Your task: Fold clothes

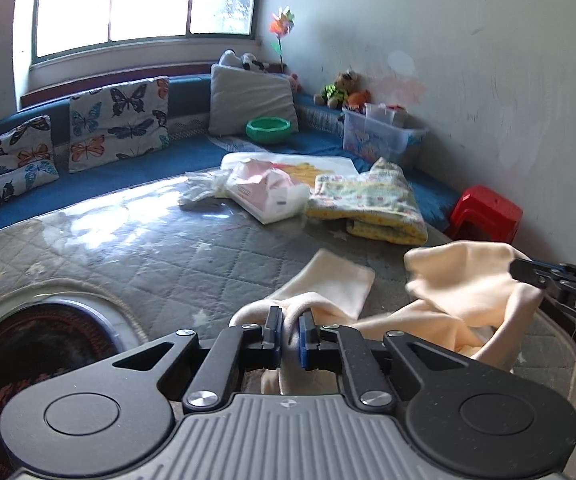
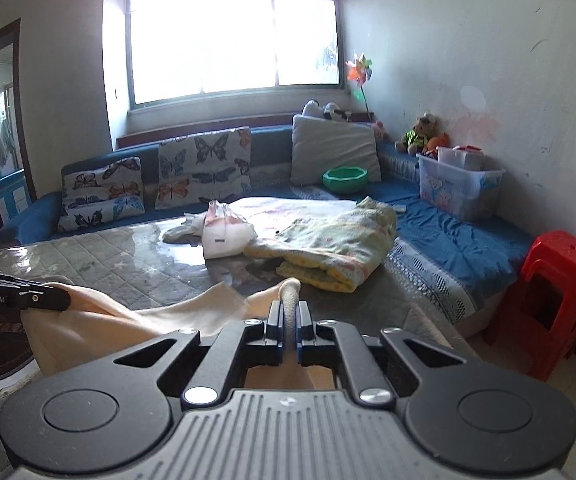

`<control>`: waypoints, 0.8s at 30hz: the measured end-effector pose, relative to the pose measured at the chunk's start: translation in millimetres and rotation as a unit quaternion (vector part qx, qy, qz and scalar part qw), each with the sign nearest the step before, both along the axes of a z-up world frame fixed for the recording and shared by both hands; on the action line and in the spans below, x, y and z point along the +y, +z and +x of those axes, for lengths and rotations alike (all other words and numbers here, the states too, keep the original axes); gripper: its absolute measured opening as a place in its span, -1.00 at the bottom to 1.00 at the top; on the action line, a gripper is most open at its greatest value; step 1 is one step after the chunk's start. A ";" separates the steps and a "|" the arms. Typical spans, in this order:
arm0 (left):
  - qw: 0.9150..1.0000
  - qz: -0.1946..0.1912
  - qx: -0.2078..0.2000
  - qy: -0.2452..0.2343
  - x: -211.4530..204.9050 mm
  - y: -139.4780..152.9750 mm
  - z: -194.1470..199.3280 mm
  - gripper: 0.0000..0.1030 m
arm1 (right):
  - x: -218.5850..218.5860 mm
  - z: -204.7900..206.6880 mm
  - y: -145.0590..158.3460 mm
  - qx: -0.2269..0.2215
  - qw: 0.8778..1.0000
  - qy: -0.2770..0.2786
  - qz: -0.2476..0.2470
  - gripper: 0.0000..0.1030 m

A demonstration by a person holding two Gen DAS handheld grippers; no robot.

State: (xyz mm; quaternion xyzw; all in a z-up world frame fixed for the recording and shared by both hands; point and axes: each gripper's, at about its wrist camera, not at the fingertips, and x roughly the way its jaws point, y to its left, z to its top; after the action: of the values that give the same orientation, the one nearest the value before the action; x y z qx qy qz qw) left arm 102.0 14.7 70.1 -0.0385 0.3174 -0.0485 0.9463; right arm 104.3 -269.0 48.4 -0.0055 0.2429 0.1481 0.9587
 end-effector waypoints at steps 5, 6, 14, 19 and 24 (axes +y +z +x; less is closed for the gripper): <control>1.000 -0.012 -0.012 0.004 21.0 7.1 -35.5 -0.83 | -11.0 -35.3 11.5 -0.017 1.000 0.004 0.000 -0.91; 1.000 -0.014 -0.013 0.005 25.1 8.0 -42.7 -0.83 | -12.9 -42.2 12.9 -0.020 1.000 0.006 -0.001 -0.91; 0.999 -0.032 0.003 0.007 52.7 -0.4 -101.5 -0.82 | -27.6 -103.5 13.0 -0.011 1.000 0.018 0.004 -0.91; 0.999 -0.034 0.039 0.008 69.9 -18.2 -130.3 -0.81 | -27.0 -123.3 -3.0 0.030 0.999 0.039 -0.003 -0.91; 0.997 -0.022 0.072 0.016 82.9 -35.0 -150.7 -0.77 | -19.3 -136.7 -21.4 0.070 0.996 0.060 -0.015 -0.79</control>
State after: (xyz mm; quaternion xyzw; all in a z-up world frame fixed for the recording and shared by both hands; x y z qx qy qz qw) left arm -48.7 97.6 35.1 -0.0676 0.3832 -0.0369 0.9205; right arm -32.4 -288.4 27.0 -0.0237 0.3111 0.2022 0.9283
